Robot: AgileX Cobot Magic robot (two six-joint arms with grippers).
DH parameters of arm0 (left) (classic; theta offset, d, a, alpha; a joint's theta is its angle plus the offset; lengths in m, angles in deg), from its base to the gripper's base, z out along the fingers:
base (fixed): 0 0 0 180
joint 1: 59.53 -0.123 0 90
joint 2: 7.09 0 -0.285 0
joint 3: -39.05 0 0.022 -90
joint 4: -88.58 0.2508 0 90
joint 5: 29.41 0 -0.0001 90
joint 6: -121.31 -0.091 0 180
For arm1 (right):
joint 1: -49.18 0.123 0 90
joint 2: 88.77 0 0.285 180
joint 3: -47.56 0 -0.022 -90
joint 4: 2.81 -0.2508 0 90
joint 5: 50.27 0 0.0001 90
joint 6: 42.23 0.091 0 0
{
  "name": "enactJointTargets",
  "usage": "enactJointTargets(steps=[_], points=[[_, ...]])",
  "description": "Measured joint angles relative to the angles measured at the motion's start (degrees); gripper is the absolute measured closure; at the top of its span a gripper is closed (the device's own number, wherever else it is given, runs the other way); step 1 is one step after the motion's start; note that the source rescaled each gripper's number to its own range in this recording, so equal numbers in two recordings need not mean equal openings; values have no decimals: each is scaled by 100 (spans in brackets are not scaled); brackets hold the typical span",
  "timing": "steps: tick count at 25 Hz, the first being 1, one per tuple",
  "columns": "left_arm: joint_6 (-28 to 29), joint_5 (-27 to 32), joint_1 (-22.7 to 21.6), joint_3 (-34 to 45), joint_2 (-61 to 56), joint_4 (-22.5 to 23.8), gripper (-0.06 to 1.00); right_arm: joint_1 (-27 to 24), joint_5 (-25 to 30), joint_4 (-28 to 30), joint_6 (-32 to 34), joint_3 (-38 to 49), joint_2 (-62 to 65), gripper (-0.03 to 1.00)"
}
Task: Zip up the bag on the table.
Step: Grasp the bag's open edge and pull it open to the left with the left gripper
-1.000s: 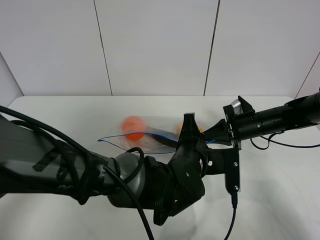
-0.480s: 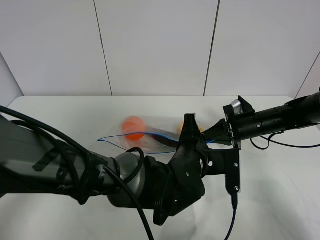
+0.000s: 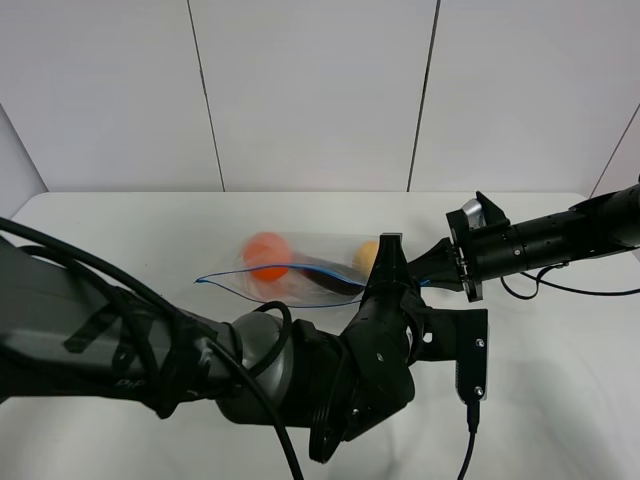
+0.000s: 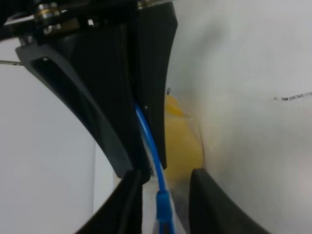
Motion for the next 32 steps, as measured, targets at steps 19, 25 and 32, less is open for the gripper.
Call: enactJointTargets(steps=[19, 25, 32], points=[[-21, -36, -97, 0, 0, 0, 71, 0, 2, 0, 0, 0, 0, 97], [-49, -36, -108, 0, 0, 0, 71, 0, 2, 0, 0, 0, 0, 97], [-66, -54, -108, 0, 0, -5, 94, 0, 2, 0, 0, 0, 0, 97]])
